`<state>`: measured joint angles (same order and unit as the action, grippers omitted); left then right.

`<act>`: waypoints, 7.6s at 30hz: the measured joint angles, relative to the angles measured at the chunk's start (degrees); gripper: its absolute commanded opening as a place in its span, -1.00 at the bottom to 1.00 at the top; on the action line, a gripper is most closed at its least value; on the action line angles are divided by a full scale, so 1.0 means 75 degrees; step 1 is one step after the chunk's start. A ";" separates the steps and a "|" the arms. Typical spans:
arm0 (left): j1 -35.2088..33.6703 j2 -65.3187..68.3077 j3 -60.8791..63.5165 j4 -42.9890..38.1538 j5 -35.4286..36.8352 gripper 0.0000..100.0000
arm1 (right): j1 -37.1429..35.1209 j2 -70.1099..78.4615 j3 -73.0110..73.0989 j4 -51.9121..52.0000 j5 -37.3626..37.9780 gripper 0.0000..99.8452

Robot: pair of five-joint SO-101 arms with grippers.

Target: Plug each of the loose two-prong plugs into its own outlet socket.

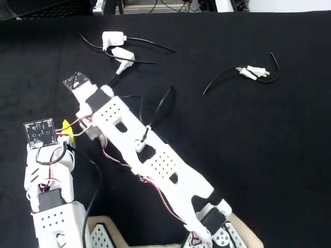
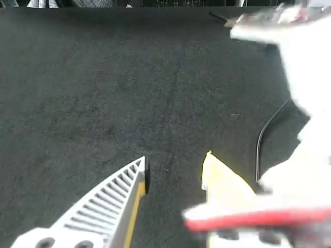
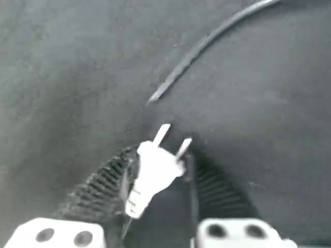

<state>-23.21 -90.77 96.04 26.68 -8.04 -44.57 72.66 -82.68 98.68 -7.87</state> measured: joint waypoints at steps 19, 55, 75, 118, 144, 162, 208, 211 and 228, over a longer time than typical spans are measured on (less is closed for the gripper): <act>0.0633 -0.0070 -0.0105 0.0856 -0.0340 -0.47 | 0.3774 -0.0610 -0.1078 0.0047 0.0105 -0.43; 0.2825 0.9061 -0.6658 0.3200 0.1231 -0.47 | 0.7490 -0.0738 0.2204 -0.0445 -0.0774 -0.43; 0.2743 0.9073 -0.5544 0.1477 0.1817 -0.47 | 0.7490 -0.0633 0.2028 -0.0410 -0.0809 -0.43; 0.2567 1.1194 -0.6388 0.1360 0.2098 -0.73 | 0.7490 -0.0633 0.2028 -0.0410 -0.0809 -0.43; 0.3130 1.1241 -0.6658 0.1360 0.4161 -0.94 | 0.7490 -0.0586 0.2004 -0.0410 -0.0809 -0.43; 0.3552 1.0667 -0.6752 0.1360 0.3141 -0.94 | 0.7490 -0.0586 0.2004 -0.0410 -0.0809 -0.43; 0.6881 -0.1758 -0.1395 0.2063 -0.2438 -0.95 | 0.5744 -0.0516 0.1020 0.0035 0.0926 -0.98; 0.6881 -0.1758 -0.2157 0.2895 -0.2239 -0.95 | 0.5486 -0.0516 0.0985 0.0035 0.1043 -0.98; 0.6881 -0.1840 -0.3305 0.4044 -0.1641 -0.95 | 0.4349 -0.5298 0.4888 0.0047 0.1875 -0.98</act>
<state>28.40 -104.57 71.25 57.01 -20.35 -11.96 32.92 -46.02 99.03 6.20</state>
